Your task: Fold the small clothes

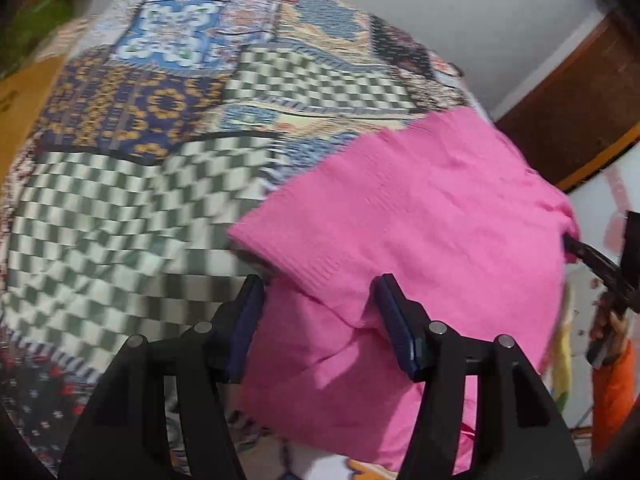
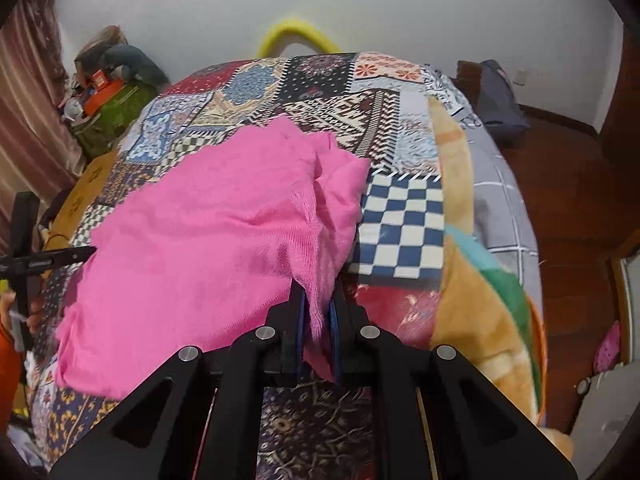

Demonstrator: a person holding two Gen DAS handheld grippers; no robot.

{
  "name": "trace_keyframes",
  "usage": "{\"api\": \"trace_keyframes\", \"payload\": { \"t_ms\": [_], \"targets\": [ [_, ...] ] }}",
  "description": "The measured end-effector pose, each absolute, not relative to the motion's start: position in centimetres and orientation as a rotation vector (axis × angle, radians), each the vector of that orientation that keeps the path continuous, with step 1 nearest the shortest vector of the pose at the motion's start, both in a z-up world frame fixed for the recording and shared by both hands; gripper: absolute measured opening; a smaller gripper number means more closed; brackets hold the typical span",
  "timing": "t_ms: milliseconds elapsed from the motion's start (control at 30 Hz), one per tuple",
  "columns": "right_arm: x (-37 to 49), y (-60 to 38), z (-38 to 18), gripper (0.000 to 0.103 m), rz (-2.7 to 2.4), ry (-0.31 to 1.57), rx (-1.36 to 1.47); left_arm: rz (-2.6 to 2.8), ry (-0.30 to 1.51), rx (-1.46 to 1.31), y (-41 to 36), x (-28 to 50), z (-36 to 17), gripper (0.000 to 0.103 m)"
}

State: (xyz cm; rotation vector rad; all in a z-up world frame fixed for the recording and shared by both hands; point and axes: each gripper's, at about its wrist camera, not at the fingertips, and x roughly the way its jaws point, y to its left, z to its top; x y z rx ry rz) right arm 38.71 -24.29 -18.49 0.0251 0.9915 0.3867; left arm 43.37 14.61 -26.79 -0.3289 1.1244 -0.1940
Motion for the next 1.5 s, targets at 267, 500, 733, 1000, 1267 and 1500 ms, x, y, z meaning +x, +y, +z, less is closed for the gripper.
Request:
{"api": "trace_keyframes", "payload": {
  "t_ms": [267,500,733,1000,1267,1500],
  "targets": [
    [36.7,-23.9,-17.4,0.045,0.418,1.027,0.002,-0.197,1.12,-0.262,13.3,40.9,-25.4,0.007],
    [32.6,-22.3,-17.1,0.045,0.492,1.048,0.032,-0.14,1.187,-0.153,12.1,35.2,-25.7,0.004],
    [28.3,-19.5,-16.9,0.045,0.574,1.066,-0.004,-0.162,1.194,-0.117,9.1,28.4,-24.6,0.003],
    [25.0,-17.5,-17.1,0.045,0.627,1.065,-0.026,-0.26,1.183,-0.119,4.1,23.7,-22.5,0.003],
    [23.4,-15.6,-20.2,0.045,0.661,1.141,-0.071,-0.16,1.108,-0.021,5.1,22.2,-19.9,0.008],
    [22.4,-16.1,-21.0,0.045,0.668,1.148,-0.1,-0.036,1.066,-0.097,10.3,24.1,-19.2,0.039]
  ]
}}
